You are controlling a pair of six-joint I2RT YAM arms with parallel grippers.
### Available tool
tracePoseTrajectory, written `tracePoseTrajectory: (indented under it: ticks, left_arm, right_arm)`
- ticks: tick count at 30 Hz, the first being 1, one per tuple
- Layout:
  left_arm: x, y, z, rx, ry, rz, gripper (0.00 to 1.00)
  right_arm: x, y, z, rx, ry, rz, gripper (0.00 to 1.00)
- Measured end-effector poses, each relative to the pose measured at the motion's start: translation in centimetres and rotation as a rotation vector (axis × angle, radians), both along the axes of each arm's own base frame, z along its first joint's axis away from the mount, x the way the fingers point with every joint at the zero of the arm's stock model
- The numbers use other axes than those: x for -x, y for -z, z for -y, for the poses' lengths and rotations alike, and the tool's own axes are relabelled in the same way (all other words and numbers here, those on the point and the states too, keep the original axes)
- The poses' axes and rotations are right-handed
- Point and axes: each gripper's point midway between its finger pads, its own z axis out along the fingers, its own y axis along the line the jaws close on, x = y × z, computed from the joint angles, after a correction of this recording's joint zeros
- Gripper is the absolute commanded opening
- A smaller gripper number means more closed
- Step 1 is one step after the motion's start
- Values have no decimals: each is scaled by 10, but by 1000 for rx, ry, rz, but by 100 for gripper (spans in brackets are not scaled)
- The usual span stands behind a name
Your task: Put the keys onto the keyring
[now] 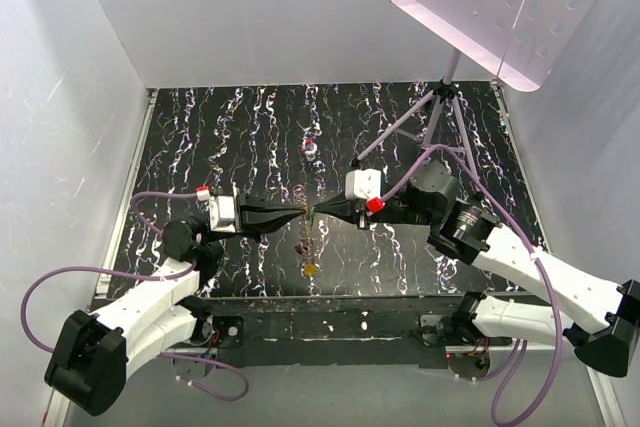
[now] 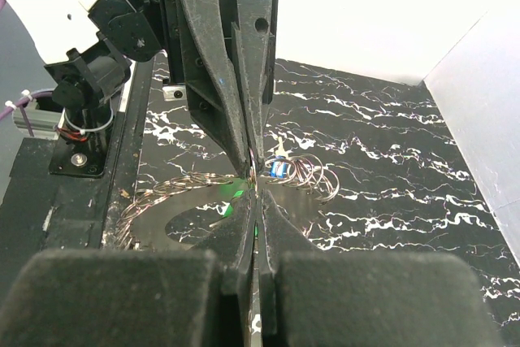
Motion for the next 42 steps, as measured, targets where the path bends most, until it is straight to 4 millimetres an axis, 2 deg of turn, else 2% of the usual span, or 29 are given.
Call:
tracePoseTrajectory:
  ticks: [42]
  left_arm:
    - [-1, -4, -2, 15, -14, 7, 0]
  right_arm:
    - [-1, 1, -3, -4, 3, -30, 1]
